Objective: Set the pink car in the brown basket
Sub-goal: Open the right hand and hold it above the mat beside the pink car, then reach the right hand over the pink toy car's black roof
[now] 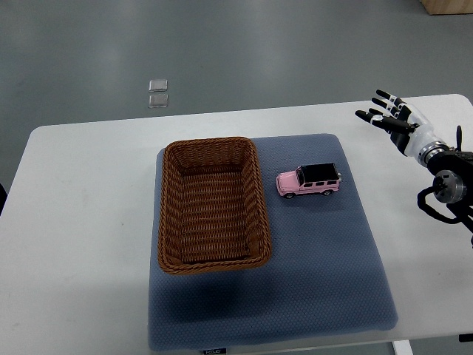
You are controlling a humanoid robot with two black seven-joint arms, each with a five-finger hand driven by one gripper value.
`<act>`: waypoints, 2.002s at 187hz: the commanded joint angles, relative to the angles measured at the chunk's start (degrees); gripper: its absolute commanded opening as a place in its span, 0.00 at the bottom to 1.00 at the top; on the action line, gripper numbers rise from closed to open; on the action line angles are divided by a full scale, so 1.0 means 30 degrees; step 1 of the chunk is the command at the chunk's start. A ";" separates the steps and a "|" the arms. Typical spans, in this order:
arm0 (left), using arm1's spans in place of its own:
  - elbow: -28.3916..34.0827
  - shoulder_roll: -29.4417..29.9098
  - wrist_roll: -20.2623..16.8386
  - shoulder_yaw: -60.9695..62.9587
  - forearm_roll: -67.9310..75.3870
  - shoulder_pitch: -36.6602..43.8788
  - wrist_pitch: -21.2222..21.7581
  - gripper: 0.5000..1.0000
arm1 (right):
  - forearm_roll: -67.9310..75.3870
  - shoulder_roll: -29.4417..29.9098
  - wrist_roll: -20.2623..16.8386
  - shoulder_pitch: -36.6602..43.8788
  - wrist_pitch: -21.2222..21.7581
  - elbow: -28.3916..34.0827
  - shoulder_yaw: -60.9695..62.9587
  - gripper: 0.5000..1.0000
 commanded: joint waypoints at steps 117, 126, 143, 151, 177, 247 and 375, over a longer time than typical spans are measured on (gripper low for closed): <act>0.0029 0.0000 0.0000 -0.0031 0.0000 0.0000 -0.0002 1.00 | -0.0244 -0.0269 0.0000 0.0093 0.1106 0.0058 -0.0353 0.82; 0.0029 0.0000 0.0000 -0.0031 0.0000 0.0000 -0.0002 1.00 | -0.0244 -0.0299 -0.0029 0.0093 0.1311 0.0058 -0.0353 0.82; 0.0029 0.0000 0.0000 -0.0031 0.0000 0.0000 -0.0002 1.00 | -0.0244 -0.0328 -0.0029 0.0122 0.1604 0.0088 -0.0382 0.82; 0.0000 0.0000 0.0000 -0.0031 0.0000 0.0000 -0.0002 1.00 | -0.0274 -0.0357 -0.0029 0.0122 0.1780 0.0146 -0.0382 0.82; 0.0029 0.0000 0.0000 -0.0031 0.0000 0.0000 -0.0002 1.00 | -0.0947 -0.0386 -0.0029 0.0210 0.2307 0.0175 -0.0412 0.82; 0.0000 0.0000 0.0000 -0.0031 0.0000 0.0000 -0.0002 1.00 | -0.8154 -0.0943 0.0645 0.0561 0.4358 0.0381 -0.0499 0.82; 0.0000 0.0000 0.0000 -0.0031 0.0000 0.0000 -0.0002 1.00 | -1.8817 -0.3316 0.2900 0.4985 0.5208 0.4130 -0.7647 0.81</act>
